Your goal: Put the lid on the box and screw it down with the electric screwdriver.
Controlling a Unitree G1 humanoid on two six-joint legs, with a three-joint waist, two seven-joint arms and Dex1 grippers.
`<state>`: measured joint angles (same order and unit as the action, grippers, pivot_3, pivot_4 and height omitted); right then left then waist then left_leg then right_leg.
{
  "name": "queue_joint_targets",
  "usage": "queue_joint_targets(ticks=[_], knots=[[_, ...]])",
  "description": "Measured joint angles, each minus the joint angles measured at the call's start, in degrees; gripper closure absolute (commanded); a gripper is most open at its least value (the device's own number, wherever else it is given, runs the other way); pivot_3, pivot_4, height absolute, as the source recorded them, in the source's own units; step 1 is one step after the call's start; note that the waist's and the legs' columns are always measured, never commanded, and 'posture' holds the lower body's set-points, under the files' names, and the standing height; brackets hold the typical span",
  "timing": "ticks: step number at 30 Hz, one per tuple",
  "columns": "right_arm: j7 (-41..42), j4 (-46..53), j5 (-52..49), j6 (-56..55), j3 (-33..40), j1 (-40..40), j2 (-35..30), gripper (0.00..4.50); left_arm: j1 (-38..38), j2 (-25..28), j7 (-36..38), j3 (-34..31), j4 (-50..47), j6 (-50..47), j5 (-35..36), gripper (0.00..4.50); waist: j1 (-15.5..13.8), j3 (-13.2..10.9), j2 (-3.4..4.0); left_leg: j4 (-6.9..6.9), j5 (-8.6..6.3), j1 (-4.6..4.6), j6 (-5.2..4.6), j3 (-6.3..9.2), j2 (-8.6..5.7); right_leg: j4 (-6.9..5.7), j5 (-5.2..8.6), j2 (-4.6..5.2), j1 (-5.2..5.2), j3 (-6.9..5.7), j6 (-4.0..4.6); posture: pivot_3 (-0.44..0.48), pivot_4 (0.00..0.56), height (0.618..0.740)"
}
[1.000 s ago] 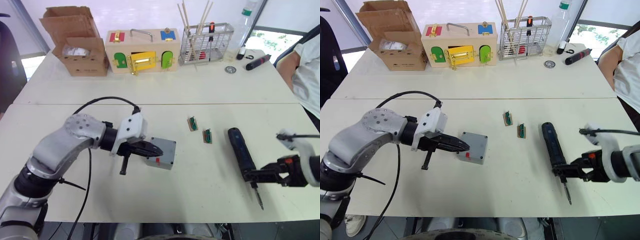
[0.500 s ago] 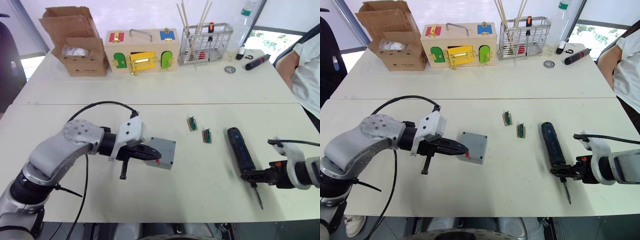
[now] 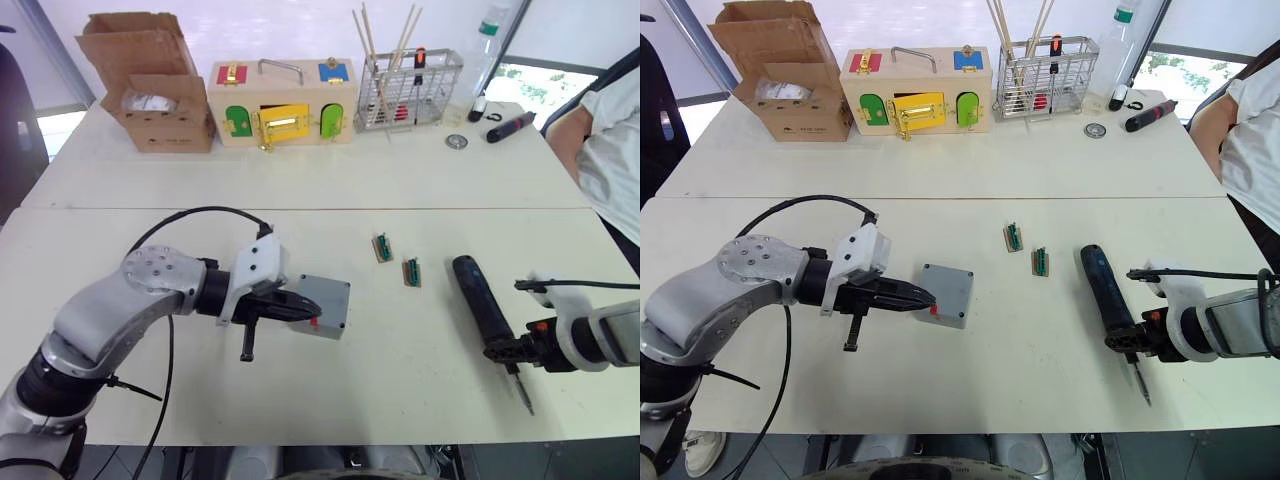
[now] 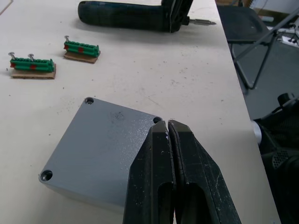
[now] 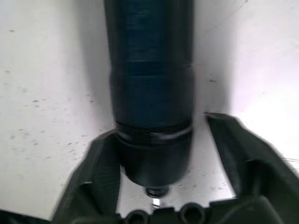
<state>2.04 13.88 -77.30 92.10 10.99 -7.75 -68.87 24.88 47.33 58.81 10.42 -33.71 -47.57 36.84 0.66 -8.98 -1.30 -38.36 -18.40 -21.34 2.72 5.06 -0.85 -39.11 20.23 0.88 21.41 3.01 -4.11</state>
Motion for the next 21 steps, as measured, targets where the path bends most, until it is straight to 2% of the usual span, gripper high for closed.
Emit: queue_joint_targets(ticks=[1,4,8,13,14,17,19,21], knots=[[0.04,-0.06,0.5,-0.01,0.1,0.17,0.05,2.74,-0.01,0.02,0.01,-0.01,0.05,0.0,0.0,4.5,-0.02,0.02,-0.04,0.0,0.0,0.0,0.0,0.0,0.0,0.0,0.0,0.0,0.0,0.0,0.0,0.0,0.15,0.74],[-0.99,-0.83,0.57,0.12,3.03,1.69,1.76,2.74,0.02,-0.01,0.29,-0.01,1.25,0.37,-0.04,4.5,-0.07,0.09,-0.21,0.0,0.0,0.01,0.0,0.01,0.0,0.03,0.0,0.0,-0.04,-0.01,0.0,0.0,0.15,0.74],[-6.61,-3.18,-0.72,0.11,11.55,4.14,8.29,2.74,0.85,-0.58,1.88,0.0,5.37,1.31,-0.12,4.5,-0.09,0.16,-0.56,-0.19,0.0,0.0,-0.01,-0.01,-0.01,0.07,-0.08,0.01,-0.14,-0.01,-0.05,0.0,0.15,0.74],[-19.99,-3.15,-4.12,-3.26,22.8,3.13,14.36,2.74,5.26,-2.48,5.49,0.16,13.56,3.55,-0.63,4.5,-0.11,-0.55,0.79,-0.63,-0.08,-0.25,-0.15,-0.13,-0.22,-0.01,-0.17,0.14,-0.03,0.11,-0.23,0.0,0.15,0.74],[-23.42,-1.23,-5.39,-5.74,25.07,2.01,15.5,2.74,6.61,-2.66,6.82,0.26,16.28,4.48,-1.34,4.5,-0.03,-0.59,1.05,-0.6,-0.12,-0.3,-0.21,-0.13,-0.23,-0.03,-0.16,0.13,0.05,0.12,-0.25,0.0,0.15,0.74],[-28.7,4.11,-5.77,-14.78,28.72,-2.7,19.37,2.74,9.58,-3.14,9.62,1.44,21.03,6.27,-2.87,4.5,0.49,-0.55,1.2,-0.57,-0.15,-0.71,-0.28,-0.18,-0.1,-0.14,-0.15,0.0,0.53,0.14,-0.27,0.0,0.15,0.74],[-26.65,12.09,-0.72,-24.71,28.66,-6.08,23.89,2.74,11.19,-3.66,11.91,3.33,23.63,8.23,-4.86,4.5,0.7,-0.51,1.26,-0.57,-0.06,-1.12,-0.11,-0.23,0.0,-0.27,-0.16,-0.1,1.08,0.17,-0.26,0.0,0.15,0.74],[-22.65,19.68,4.13,-33.67,25.94,-7.82,29.42,2.74,11.92,-4.65,13.27,4.66,25.5,9.52,-6.4,4.5,0.63,-0.51,1.27,-0.54,0.02,-1.16,0.04,-0.22,0.17,-0.26,-0.16,-0.23,1.14,0.16,-0.26,0.0,0.15,0.74]])
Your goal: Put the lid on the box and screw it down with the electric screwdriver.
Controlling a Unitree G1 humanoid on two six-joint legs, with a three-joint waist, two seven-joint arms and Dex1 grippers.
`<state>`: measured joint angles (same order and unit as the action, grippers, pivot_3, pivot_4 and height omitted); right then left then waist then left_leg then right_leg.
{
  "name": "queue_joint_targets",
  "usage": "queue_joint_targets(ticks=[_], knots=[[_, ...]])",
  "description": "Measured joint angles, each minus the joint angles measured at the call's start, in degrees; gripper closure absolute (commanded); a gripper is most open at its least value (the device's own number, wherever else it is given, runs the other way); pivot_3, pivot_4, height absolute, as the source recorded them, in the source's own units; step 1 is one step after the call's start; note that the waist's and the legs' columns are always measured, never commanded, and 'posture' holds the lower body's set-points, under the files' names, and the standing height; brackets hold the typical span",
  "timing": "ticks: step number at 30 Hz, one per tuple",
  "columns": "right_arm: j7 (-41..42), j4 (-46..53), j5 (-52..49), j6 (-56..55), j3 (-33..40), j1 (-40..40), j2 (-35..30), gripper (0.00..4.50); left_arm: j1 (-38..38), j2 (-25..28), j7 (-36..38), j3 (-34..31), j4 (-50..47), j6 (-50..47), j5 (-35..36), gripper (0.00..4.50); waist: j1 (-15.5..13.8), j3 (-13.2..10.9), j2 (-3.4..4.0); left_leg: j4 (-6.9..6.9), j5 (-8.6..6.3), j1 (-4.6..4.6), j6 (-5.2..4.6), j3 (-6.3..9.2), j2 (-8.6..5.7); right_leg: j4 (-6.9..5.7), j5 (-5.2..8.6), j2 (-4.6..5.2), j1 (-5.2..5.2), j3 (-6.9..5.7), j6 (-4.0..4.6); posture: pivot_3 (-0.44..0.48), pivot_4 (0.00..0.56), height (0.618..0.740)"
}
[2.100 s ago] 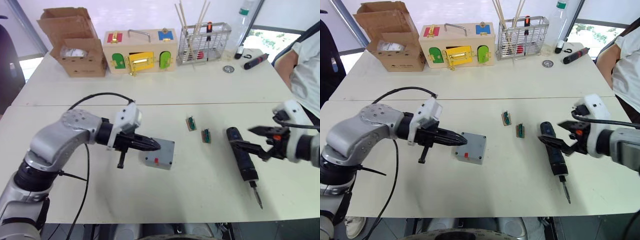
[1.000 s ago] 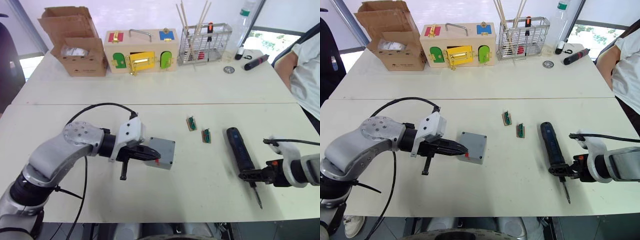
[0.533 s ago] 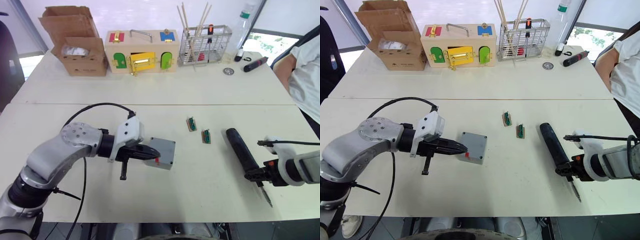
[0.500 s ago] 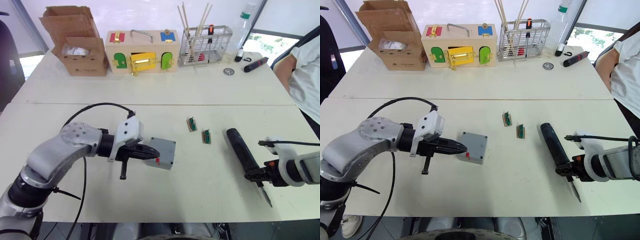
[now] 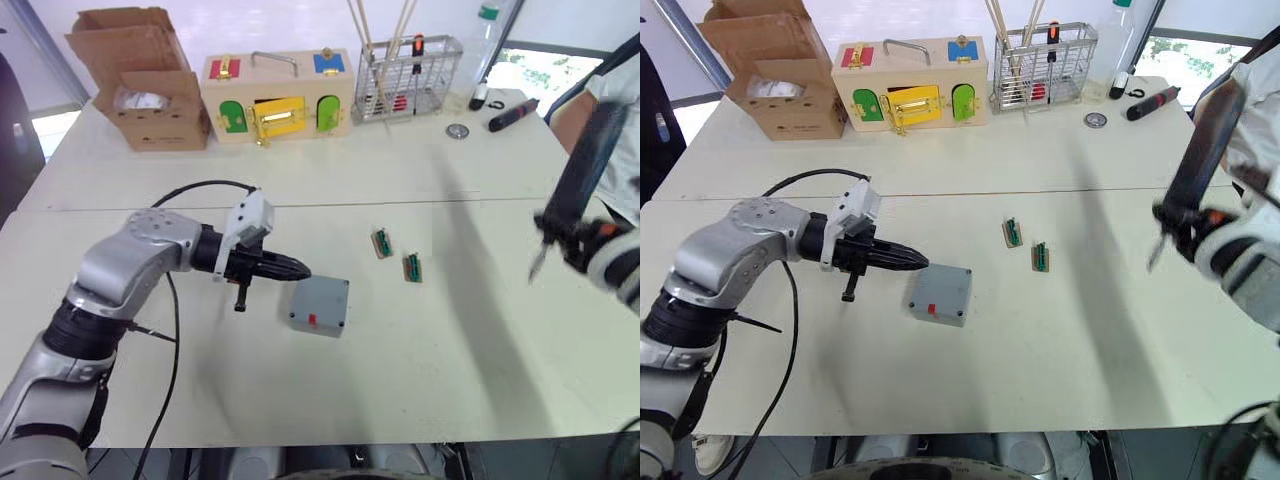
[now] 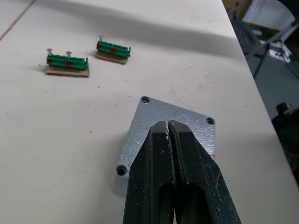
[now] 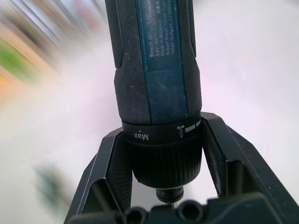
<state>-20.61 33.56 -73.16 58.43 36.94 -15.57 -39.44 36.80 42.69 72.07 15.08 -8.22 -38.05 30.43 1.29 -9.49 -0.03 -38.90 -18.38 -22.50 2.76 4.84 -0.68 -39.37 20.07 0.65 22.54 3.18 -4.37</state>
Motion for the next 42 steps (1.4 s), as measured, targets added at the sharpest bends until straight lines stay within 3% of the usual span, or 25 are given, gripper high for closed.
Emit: queue_joint_targets(ticks=[2,8,11,19,28,42], knots=[[4.88,5.77,8.18,-10.25,-6.23,-0.57,6.71,2.74,0.2,-0.75,0.77,0.47,1.51,0.95,-1.21,4.5,-0.11,-0.01,0.01,0.0,0.01,-0.03,0.02,0.01,0.07,-0.01,0.0,-0.06,0.06,-0.03,0.01,0.0,0.15,0.74],[20.27,7.18,21.89,-21.4,-27.98,0.21,14.03,2.74,-1.38,-2.29,0.15,0.94,0.74,1.32,-2.86,4.5,-0.33,-0.02,0.03,-0.21,0.03,-0.04,0.05,-0.01,-0.03,-0.09,-0.02,0.1,0.01,0.0,0.03,0.0,0.15,0.74],[27.45,6.37,24.13,-25.53,-33.06,2.52,17.33,2.74,-4.19,-1.29,-0.12,0.94,-1.24,1.1,-3.51,4.5,-0.47,-0.03,0.02,-0.19,0.03,-0.06,0.06,0.01,-0.04,-0.07,-0.02,0.12,0.03,-0.01,0.03,0.0,0.15,0.74],[38.03,2.89,37.3,-33.74,-41.79,11.23,17.52,2.74,-6.87,1.11,-2.24,-0.22,-6.36,-0.57,-3.73,4.5,-0.17,-0.03,0.01,-0.21,-0.02,0.0,-0.03,0.04,-0.14,-0.18,-0.02,0.18,0.02,-0.02,0.03,0.0,0.15,0.74],[42.34,-1.91,46.02,-41.27,-45.55,10.83,21.31,2.74,-6.81,2.16,-2.66,-1.16,-7.76,-2.84,-3.49,4.5,-0.26,-0.03,0.01,-0.23,0.02,0.02,0.04,0.05,-0.16,-0.3,-0.02,0.18,0.05,-0.02,0.03,0.0,0.15,0.74],[43.25,-2.9,48.35,-42.45,-44.44,10.88,23.06,2.74,-6.66,2.25,-3.58,-2.21,-7.61,-3.99,-3.32,4.5,-0.22,-0.03,0.01,-0.24,0.03,0.02,0.05,0.05,-0.17,-0.44,-0.02,0.19,0.12,-0.02,0.03,0.0,0.15,0.74]])
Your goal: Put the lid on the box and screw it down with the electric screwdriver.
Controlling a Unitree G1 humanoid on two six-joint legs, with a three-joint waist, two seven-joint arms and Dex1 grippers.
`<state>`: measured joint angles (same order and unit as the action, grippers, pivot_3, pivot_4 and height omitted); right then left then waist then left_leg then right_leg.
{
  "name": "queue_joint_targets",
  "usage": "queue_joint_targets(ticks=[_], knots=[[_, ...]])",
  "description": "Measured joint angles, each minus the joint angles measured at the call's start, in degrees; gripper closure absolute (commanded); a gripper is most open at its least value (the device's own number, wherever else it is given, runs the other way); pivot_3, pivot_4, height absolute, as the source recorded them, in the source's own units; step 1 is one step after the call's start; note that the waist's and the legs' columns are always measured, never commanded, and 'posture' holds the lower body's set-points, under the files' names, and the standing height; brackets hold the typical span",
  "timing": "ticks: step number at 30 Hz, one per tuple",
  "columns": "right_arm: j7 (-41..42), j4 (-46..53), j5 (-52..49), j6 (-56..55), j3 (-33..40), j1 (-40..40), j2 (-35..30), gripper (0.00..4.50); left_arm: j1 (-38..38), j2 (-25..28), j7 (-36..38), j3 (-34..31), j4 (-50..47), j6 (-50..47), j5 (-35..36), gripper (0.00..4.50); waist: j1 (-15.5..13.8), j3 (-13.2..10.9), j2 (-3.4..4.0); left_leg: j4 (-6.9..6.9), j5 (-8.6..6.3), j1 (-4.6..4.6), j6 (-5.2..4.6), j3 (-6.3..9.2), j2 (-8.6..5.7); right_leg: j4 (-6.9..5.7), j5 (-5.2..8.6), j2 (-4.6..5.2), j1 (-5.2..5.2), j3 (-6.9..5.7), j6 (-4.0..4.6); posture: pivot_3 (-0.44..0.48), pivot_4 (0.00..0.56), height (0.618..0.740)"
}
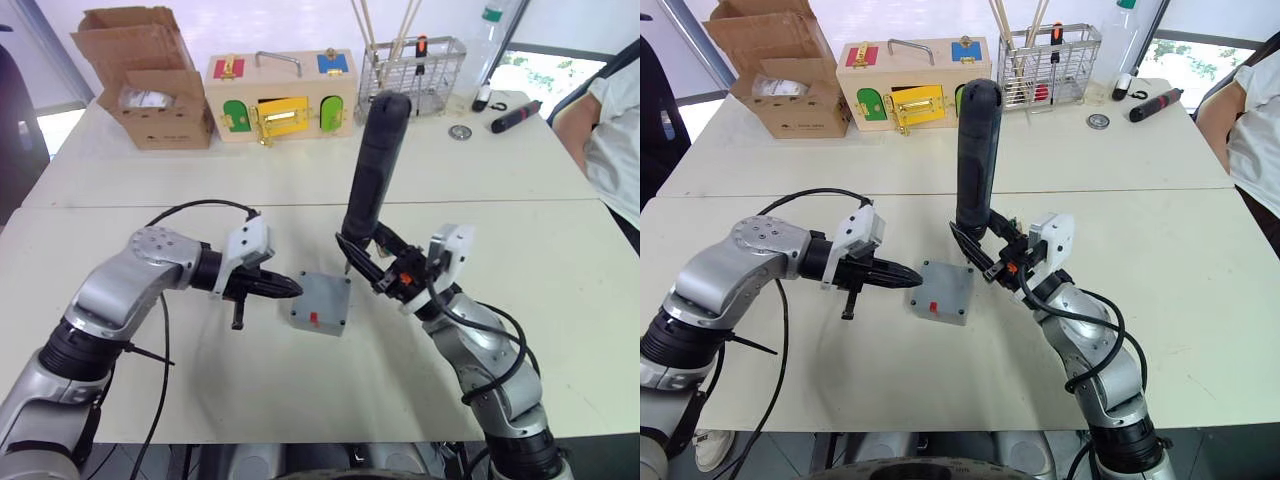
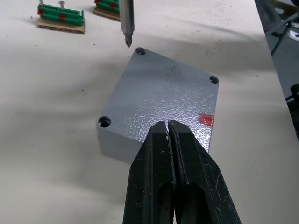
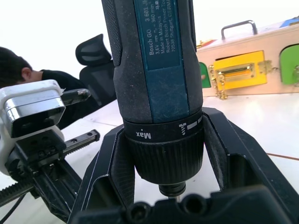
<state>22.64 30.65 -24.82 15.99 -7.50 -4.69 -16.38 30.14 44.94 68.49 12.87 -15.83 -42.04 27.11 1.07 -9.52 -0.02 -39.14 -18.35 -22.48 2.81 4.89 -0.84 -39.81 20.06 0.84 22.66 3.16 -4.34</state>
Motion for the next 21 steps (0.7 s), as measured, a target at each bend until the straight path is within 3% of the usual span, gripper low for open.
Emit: queue_joint_targets(ticks=[11,21], knots=[[-0.65,1.86,-0.22,2.2,1.08,1.26,-0.15,2.74,0.53,-1.78,-0.56,-0.19,0.01,0.25,0.72,4.5,0.05,0.0,0.0,-0.02,0.0,0.01,0.0,-0.01,-0.01,-0.15,0.0,0.0,0.05,0.0,0.0,0.0,0.15,0.74],[-1.4,4.63,-0.3,3.78,0.73,1.55,0.96,2.74,-0.93,-3.69,-0.06,4.5,1.38,8.04,-4.96,4.5,-0.01,0.01,0.0,-0.03,0.0,0.03,0.01,-0.01,-0.01,-0.21,0.0,0.0,0.06,0.0,0.0,0.0,0.15,0.74]])
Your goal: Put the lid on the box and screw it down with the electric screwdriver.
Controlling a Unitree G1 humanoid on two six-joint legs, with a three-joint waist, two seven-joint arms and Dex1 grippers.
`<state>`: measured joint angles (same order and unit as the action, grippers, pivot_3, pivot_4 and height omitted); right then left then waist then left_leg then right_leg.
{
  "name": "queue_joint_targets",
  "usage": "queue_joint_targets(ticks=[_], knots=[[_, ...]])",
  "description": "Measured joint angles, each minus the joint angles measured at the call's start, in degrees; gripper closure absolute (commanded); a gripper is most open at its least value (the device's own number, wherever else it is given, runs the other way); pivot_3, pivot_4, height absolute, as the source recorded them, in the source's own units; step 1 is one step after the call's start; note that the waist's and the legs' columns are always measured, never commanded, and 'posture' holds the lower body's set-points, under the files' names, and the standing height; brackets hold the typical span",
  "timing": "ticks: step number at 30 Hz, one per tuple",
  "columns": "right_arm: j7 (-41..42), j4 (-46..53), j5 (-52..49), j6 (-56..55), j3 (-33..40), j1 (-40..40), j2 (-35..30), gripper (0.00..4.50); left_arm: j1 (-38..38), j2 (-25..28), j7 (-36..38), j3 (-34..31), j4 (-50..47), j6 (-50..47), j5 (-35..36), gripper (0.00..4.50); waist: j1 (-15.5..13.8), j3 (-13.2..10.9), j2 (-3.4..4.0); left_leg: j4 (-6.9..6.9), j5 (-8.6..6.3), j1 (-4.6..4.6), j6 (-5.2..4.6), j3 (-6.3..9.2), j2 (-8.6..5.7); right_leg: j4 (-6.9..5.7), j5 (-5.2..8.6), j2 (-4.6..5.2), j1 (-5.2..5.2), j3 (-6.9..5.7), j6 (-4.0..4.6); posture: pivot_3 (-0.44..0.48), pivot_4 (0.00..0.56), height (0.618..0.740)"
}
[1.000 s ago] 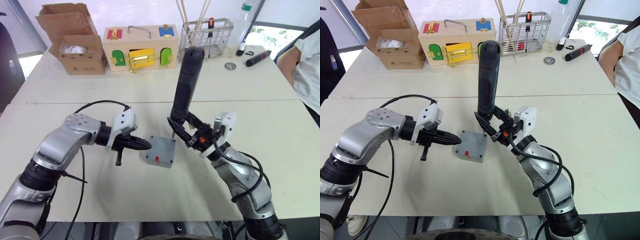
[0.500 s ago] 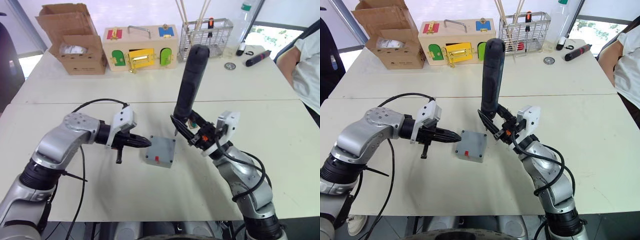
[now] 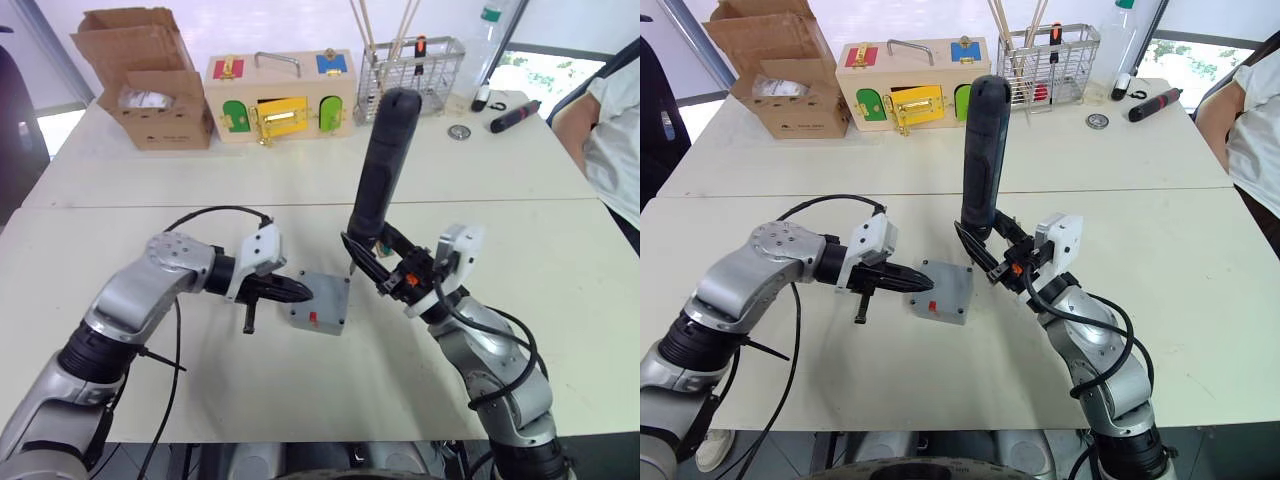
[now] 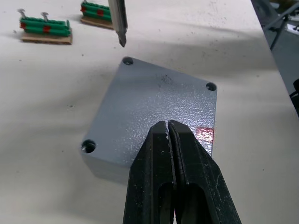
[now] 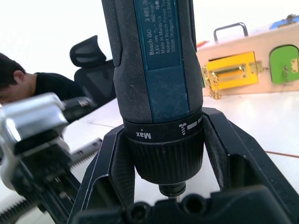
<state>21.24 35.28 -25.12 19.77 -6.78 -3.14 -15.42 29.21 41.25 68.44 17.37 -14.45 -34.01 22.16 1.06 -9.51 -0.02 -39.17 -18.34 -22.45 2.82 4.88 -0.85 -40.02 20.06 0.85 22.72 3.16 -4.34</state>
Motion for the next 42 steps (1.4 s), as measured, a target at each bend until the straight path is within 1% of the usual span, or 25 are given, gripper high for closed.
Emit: queue_joint_targets(ticks=[3,6,27,33,42], knots=[[-0.35,0.51,0.01,0.51,-0.23,0.07,0.54,2.74,-0.48,-0.11,0.13,0.43,0.17,3.43,-1.66,4.5,-0.03,0.01,0.0,0.0,0.0,0.01,0.0,0.0,0.0,0.0,0.0,0.0,-0.01,0.0,0.0,0.0,0.15,0.74],[-0.55,0.59,0.02,0.79,-0.44,0.11,0.78,2.74,-0.89,-0.42,0.11,0.42,0.65,4.73,-2.05,4.5,-0.07,0.02,-0.01,0.0,-0.01,0.04,-0.01,0.01,0.0,0.0,0.0,0.01,-0.04,0.0,0.0,0.0,0.15,0.74],[0.79,-2.19,1.83,-2.0,-1.37,1.31,1.03,2.74,-0.89,-0.65,0.12,-0.08,0.57,2.91,-1.68,4.5,0.04,0.04,-0.03,-0.01,-0.01,0.07,-0.02,0.01,-0.01,-0.03,0.0,0.0,-0.06,-0.01,0.0,0.0,0.15,0.74],[1.26,-4.05,2.4,-3.4,-1.39,1.37,1.89,2.74,-0.99,-0.64,0.05,-0.17,0.32,2.58,-1.68,4.5,0.04,0.04,-0.03,-0.01,-0.01,0.07,-0.02,0.01,-0.01,-0.03,0.0,0.0,-0.06,0.0,0.0,0.0,0.15,0.74],[1.84,-4.1,3.0,-4.29,-1.59,2.23,2.5,2.74,-1.21,-0.59,-0.09,-0.33,-0.07,2.0,-1.67,4.5,0.08,0.07,-0.03,-0.01,-0.01,0.09,-0.02,0.01,-0.01,-0.04,0.0,0.0,-0.06,-0.01,0.0,0.0,0.15,0.74]])
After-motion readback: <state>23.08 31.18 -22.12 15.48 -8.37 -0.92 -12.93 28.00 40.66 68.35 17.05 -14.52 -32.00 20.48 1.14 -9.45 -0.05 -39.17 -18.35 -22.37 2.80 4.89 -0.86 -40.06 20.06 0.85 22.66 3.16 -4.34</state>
